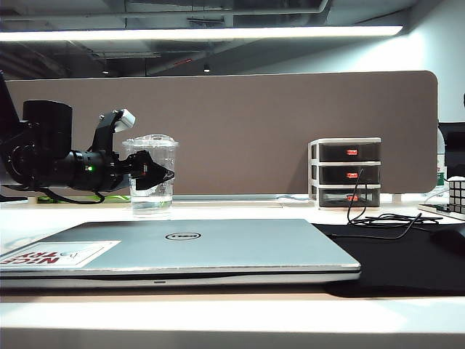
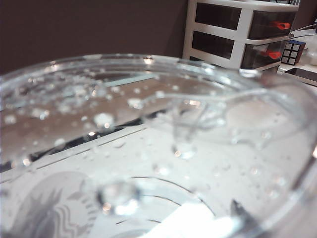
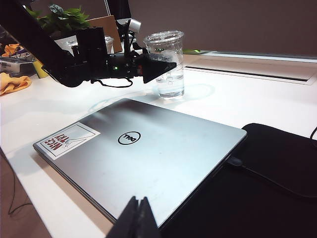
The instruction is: Pick up the coffee cup and place it on the left side of the laptop.
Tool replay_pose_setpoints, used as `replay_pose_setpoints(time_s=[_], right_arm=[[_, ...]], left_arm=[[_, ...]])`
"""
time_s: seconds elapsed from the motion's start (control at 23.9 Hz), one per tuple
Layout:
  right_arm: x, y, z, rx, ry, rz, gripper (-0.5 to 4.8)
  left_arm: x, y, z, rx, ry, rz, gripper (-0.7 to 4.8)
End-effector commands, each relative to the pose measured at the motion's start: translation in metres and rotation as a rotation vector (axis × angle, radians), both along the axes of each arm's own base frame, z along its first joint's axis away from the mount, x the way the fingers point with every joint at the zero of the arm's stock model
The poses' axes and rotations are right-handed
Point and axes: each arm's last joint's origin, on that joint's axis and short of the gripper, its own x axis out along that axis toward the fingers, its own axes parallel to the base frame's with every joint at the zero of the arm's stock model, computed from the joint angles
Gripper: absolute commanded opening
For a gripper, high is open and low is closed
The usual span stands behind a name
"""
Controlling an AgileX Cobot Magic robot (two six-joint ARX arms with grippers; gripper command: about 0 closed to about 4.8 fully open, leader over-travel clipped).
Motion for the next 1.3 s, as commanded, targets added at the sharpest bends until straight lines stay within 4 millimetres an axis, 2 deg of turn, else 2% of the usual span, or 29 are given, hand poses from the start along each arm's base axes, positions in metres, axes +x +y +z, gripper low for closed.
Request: replay_pose_setpoints(time_s=[0.04, 0.25, 0.29, 0.33, 0.38, 0.71, 0.92, 1.05, 1.25, 1.3], right_arm=[[0.000, 0.000, -0.001, -0.002, -0.007, 0.001, -0.01], [0.000, 0.000, -0.001, -0.002, -0.007, 0.001, -0.01], [0.000, 0.000, -0.001, -0.002, -0.007, 0.001, -0.01], [0.000, 0.000, -0.001, -0.002, -0.007, 0.001, -0.01], [0.000, 0.000, -0.001, -0.002, -0.007, 0.001, -0.01], [0.000, 0.000, -0.001, -0.002, -0.006, 0.001, -0.01], [0.000, 0.000, -0.003, -0.003, 0.008, 0.001, -0.01], [0.000, 0.000, -0.003, -0.003, 0.017, 0.000, -0.01], [0.000, 0.000, -0.003, -0.003, 0.014, -0.003, -0.01], [0.000, 0.000, -0.003, -0.006, 0.011, -0.002, -0.01]], left_arm=[[0.001, 0.000, 0.004, -0.007, -0.022, 0.022, 4.21], [0.001, 0.000, 0.005, -0.010, -0.033, 0.025, 4.18], [0.001, 0.000, 0.005, -0.010, -0.033, 0.025, 4.02], [0.001, 0.000, 0.005, -0.010, -0.033, 0.025, 3.52], [0.001, 0.000, 0.005, -0.011, -0.033, 0.025, 3.32], [0.000, 0.001, 0.006, -0.011, -0.037, 0.021, 3.31], [-0.003, 0.006, 0.016, -0.015, -0.050, 0.032, 3.31], [-0.016, 0.016, 0.030, 0.005, -0.085, 0.032, 3.31], [-0.034, 0.030, 0.042, 0.008, -0.091, 0.063, 3.31], [-0.044, 0.037, 0.045, 0.008, -0.085, 0.080, 3.31]])
